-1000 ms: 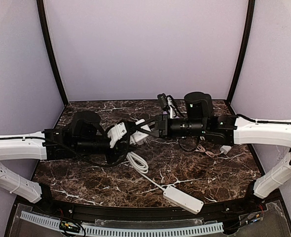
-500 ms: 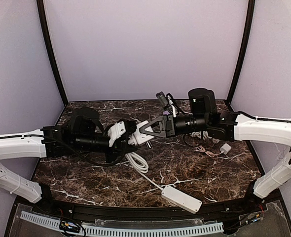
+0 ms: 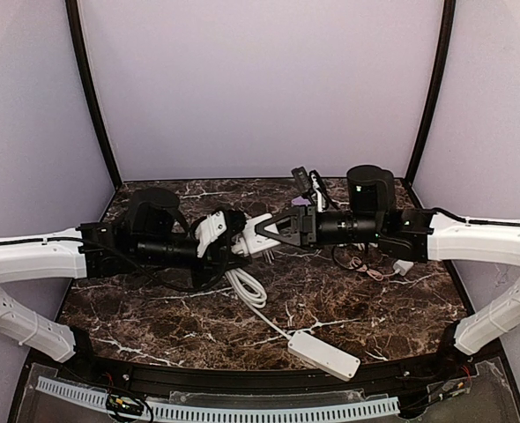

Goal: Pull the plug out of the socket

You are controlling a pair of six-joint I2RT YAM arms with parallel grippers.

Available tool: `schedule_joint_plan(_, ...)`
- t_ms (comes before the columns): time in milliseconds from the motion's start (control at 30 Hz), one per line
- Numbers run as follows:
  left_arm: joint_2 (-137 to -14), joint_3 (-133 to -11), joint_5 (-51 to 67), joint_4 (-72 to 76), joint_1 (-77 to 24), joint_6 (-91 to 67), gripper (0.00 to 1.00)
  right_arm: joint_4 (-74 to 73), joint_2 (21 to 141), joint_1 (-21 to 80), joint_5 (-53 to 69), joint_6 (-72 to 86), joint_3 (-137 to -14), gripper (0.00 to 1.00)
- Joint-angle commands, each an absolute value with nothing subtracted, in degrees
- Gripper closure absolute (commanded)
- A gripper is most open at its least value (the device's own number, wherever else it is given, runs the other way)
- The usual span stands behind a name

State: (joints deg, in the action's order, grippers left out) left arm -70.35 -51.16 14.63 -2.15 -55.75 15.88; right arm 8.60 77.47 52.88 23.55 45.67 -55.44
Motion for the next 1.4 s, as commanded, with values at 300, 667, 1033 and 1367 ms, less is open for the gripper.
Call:
schedule_joint_plan(300, -68.68, -51.58, 16.10, -8.90, -54.52, 13.58, 0.99, 0.22, 73.64, 49.48, -1.39, 43.14, -57.20, 1.00)
schedule_joint_plan(667, -69.02, -52.33, 17.41, -10.03, -54.35, 13.45, 0.99, 8.05, 71.70, 49.38, 19.97, 35.15, -57.17, 1.00)
schedule_joint_plan(1033, -69.86, -53.33, 22.46, -11.13, -53.27, 13.13, 0.99, 1.71, 74.70, 49.39, 35.08, 28.46, -60.43, 1.00)
schedule_joint_plan(1367, -69.53, -52.84, 19.69, -10.31, -53.02, 13.16, 0.99, -5.51, 75.69, 49.37, 13.21, 38.21, -61.30, 1.00)
